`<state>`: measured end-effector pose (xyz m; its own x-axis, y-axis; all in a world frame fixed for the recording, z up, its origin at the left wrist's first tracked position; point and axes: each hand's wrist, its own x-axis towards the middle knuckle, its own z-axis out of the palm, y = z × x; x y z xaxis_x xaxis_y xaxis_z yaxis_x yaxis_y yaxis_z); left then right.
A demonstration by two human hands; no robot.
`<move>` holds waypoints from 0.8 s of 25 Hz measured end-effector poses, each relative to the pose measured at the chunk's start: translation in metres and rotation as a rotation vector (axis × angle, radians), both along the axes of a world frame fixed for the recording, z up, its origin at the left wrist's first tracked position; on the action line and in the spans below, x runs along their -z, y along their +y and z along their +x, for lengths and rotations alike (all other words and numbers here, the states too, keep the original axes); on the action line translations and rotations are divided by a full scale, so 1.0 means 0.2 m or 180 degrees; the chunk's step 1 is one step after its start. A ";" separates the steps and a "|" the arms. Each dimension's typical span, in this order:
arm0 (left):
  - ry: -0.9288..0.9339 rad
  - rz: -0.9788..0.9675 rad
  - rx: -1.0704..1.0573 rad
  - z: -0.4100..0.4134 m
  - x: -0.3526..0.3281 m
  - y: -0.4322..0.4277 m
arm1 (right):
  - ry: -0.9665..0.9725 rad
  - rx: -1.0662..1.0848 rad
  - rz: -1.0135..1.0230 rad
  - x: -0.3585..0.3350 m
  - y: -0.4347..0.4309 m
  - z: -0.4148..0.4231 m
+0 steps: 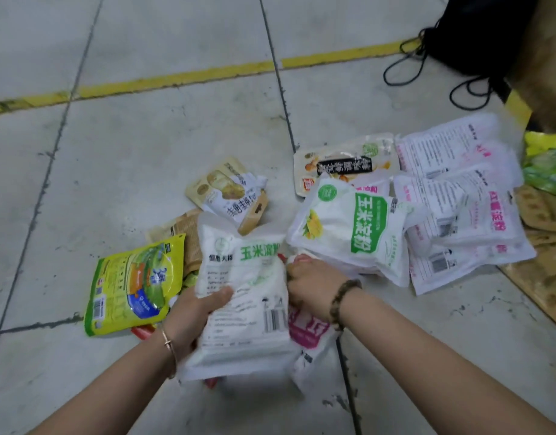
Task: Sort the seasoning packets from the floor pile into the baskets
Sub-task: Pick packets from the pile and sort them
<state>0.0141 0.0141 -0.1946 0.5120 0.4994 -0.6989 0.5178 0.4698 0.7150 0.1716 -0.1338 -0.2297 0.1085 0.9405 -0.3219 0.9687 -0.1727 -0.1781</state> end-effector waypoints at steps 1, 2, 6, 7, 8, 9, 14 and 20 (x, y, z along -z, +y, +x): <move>0.0028 -0.0075 0.0109 0.00 0.01 0.03 | 0.0010 -0.0011 -0.0160 0.02 0.02 0.02; 0.0033 -0.0125 0.0177 0.00 0.02 0.05 | 0.0028 0.0003 -0.0351 0.03 0.04 0.05; -0.0013 -0.0160 0.0148 0.03 0.03 0.11 | -0.0114 0.0322 -0.0649 0.03 0.09 0.08; -0.0040 -0.0150 0.0129 0.03 0.04 0.12 | -0.0173 0.0476 -0.0672 0.03 0.07 0.07; -0.0062 -0.0161 0.0108 0.04 0.04 0.12 | -0.0230 0.0588 -0.0763 0.05 0.04 0.05; -0.0074 -0.0184 0.0099 0.05 0.05 0.12 | -0.0266 0.0677 -0.0894 0.06 0.00 0.02; -0.0113 -0.0233 0.0347 0.06 0.09 0.08 | -0.0169 0.1223 -0.0743 0.09 -0.18 -0.10; -0.0372 -0.0449 0.0187 0.12 0.11 0.02 | 0.0934 0.3090 0.0008 0.03 -0.49 -0.02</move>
